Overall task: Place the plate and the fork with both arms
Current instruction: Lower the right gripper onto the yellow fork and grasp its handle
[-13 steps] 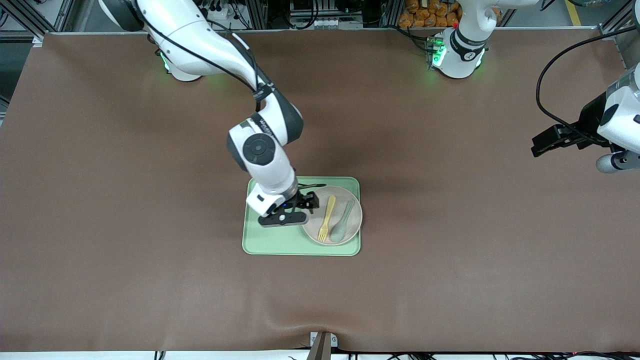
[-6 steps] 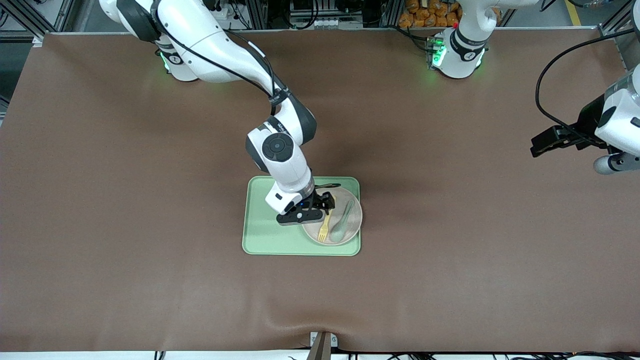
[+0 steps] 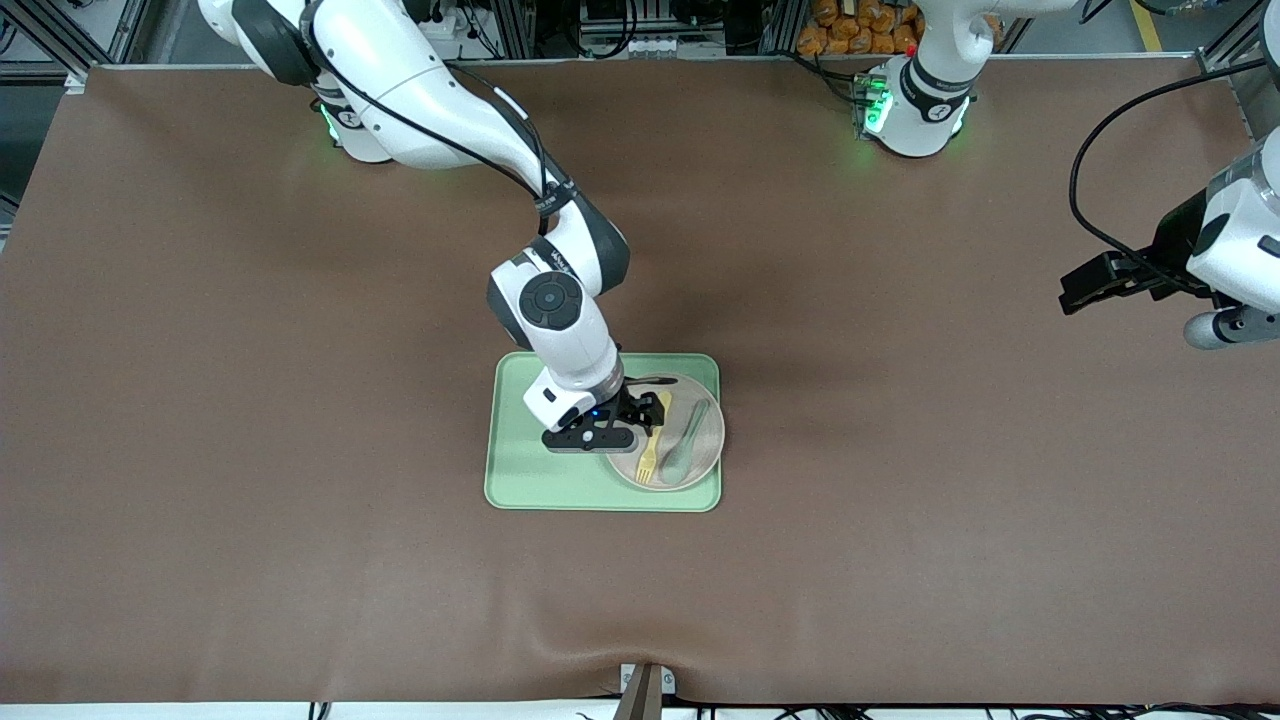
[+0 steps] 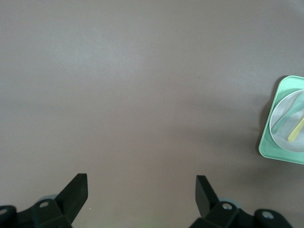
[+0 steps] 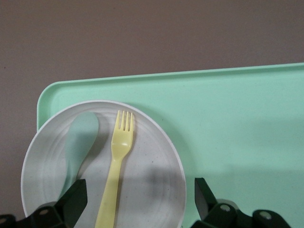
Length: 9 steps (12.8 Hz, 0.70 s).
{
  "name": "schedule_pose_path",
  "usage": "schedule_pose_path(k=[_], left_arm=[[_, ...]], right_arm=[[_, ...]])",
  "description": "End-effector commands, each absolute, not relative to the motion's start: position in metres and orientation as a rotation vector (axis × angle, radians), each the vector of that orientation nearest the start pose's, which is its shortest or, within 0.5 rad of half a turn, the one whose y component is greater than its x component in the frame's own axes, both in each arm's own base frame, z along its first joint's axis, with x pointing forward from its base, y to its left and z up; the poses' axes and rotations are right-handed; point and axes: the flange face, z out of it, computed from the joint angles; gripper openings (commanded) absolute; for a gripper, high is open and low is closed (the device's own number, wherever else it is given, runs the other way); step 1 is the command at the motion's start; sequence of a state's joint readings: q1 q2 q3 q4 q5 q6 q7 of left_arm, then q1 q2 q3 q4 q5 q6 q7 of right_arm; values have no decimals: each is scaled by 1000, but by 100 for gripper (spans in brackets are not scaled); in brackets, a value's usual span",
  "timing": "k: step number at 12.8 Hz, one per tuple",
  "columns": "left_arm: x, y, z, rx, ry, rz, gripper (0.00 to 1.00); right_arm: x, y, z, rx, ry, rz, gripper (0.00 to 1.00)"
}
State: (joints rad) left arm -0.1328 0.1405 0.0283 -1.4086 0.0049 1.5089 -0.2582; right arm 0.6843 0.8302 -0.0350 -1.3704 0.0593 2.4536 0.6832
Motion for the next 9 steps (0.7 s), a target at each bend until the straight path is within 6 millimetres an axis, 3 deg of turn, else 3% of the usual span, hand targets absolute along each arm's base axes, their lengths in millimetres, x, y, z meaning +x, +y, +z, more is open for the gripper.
schedule_pose_path(k=[1, 2, 7, 9], left_arm=[[589, -65, 613, -3103, -204, 44, 100], [589, -65, 613, -3101, -203, 44, 100], [587, -66, 617, -3105, -199, 38, 100], [585, -63, 621, -3105, -209, 33, 100]], right_arm=[[594, 496, 237, -2933, 74, -291, 100], [591, 503, 234, -2930, 59, -293, 100], [588, 501, 223, -2945, 84, -259, 100], [586, 501, 200, -2954, 111, -233, 100]])
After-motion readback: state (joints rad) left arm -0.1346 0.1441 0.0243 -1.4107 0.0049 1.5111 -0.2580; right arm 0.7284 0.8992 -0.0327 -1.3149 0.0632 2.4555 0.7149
